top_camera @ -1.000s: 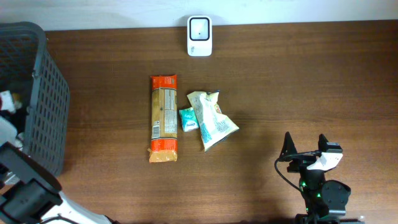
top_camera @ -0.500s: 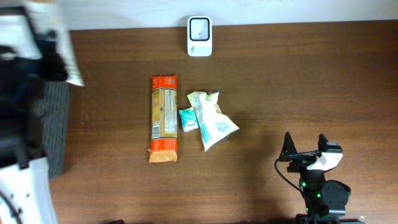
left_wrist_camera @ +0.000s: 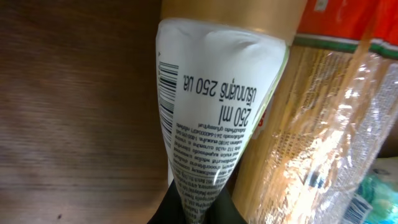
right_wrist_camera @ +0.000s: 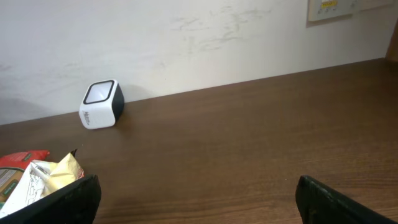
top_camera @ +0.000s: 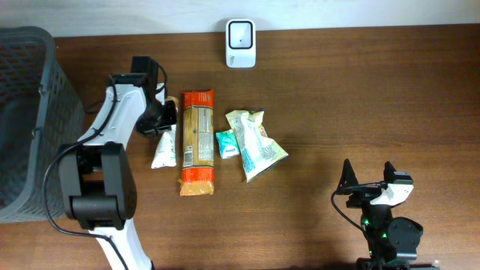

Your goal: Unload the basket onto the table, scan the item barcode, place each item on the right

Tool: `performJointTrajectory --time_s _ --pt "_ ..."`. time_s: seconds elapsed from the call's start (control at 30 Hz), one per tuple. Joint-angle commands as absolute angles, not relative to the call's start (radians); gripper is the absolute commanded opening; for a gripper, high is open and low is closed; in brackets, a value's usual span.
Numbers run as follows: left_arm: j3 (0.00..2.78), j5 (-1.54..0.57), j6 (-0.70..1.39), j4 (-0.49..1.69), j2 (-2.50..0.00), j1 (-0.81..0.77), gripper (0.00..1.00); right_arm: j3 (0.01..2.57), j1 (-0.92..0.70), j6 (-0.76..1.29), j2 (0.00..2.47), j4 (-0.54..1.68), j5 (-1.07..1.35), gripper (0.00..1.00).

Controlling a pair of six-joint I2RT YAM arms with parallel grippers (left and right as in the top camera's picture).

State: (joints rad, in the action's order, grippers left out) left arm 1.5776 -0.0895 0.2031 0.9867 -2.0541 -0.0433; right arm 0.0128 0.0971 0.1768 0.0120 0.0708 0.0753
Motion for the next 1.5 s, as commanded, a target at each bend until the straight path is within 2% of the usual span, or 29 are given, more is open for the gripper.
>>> performJointTrajectory --time_s 0.0,0.2,0.33,0.37,0.4,0.5,0.57,0.63,0.8,0.93,1.03,1.13,1.27,1.37,1.47 --pt "1.533 -0.111 0.217 0.952 -2.057 -0.104 0.00 0.006 0.092 0.174 0.006 0.072 0.073 0.99" --pt "1.441 -0.130 0.329 0.835 -2.059 -0.265 0.00 0.006 0.092 0.174 0.006 0.072 0.074 0.99" --pt "1.441 -0.248 0.329 0.732 -2.059 -0.363 0.00 0.006 0.092 0.174 0.006 0.072 0.074 0.99" --pt "1.441 -0.246 0.329 0.712 -2.059 -0.389 0.08 0.006 0.092 0.174 0.006 0.072 0.074 0.99" --pt "1.441 -0.234 0.328 0.700 -2.059 -0.404 0.29 0.006 0.092 0.174 0.006 0.072 0.074 0.99" --pt "1.454 -0.197 0.327 0.729 -2.055 -0.371 0.79 0.006 0.092 0.174 0.006 0.072 0.074 0.99" --pt "1.489 -0.193 0.320 0.781 -2.031 -0.321 0.96 0.006 0.092 0.174 0.006 0.072 0.074 0.99" --pt "1.539 -0.187 0.250 0.831 -1.977 -0.267 0.99 0.006 0.092 0.174 0.006 0.072 0.074 0.99" --pt "1.648 -0.187 -0.006 0.938 -1.762 -0.125 0.99 0.006 0.092 0.174 0.006 0.072 0.074 0.98" --pt "1.649 -0.187 -0.085 0.945 -1.622 -0.050 0.99 0.006 0.092 0.174 0.006 0.069 0.042 0.99" --pt "1.648 -0.183 -0.087 0.976 -1.599 0.004 0.99 0.016 0.092 0.174 0.007 0.074 0.186 0.99" --pt "1.648 -0.150 -0.178 0.982 -1.600 0.021 0.99 0.091 0.092 0.174 0.060 0.111 0.297 0.99" --pt "1.648 -0.149 -0.178 0.982 -1.600 0.021 0.99 0.371 0.092 0.133 0.338 0.216 0.362 0.99" --pt "1.648 -0.149 -0.178 0.982 -1.600 0.021 0.99 0.715 0.092 -0.050 0.629 0.545 0.378 0.99" --pt "1.648 -0.149 -0.178 0.982 -1.600 0.021 0.99 1.068 0.092 -0.101 0.931 0.863 0.381 0.99"
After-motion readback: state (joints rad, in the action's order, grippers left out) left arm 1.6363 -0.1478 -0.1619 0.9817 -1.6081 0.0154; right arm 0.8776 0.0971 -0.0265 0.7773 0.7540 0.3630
